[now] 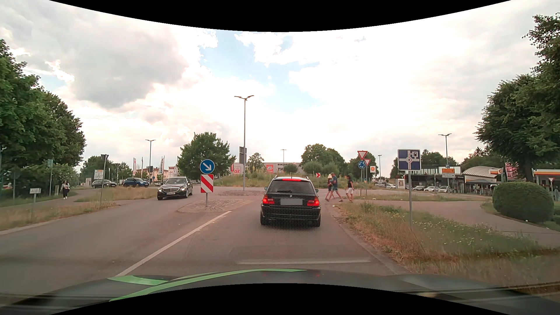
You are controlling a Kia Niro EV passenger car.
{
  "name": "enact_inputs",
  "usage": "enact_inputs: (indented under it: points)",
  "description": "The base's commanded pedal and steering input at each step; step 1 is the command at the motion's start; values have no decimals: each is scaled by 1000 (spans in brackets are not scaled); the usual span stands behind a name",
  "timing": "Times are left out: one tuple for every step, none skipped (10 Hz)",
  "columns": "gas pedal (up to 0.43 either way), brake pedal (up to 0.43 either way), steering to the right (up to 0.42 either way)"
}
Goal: Follow the waypoints while adhering to traffic rules and regulations
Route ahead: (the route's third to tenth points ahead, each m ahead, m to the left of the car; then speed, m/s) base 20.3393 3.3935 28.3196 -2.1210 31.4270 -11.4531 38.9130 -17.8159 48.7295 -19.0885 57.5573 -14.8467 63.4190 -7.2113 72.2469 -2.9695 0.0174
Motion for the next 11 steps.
enact_inputs:
  points:
    - [0, 232, 38]
    - [0, 232, 38]
    - [0, 232, 38]
    - [0, 232, 39]
    - [0, 232, 39]
    - [0, 232, 38]
    - [0, 232, 39]
    - [0, 232, 39]
    - [0, 238, 39]
    - [0, 232, 38]
    - [0, 238, 38]
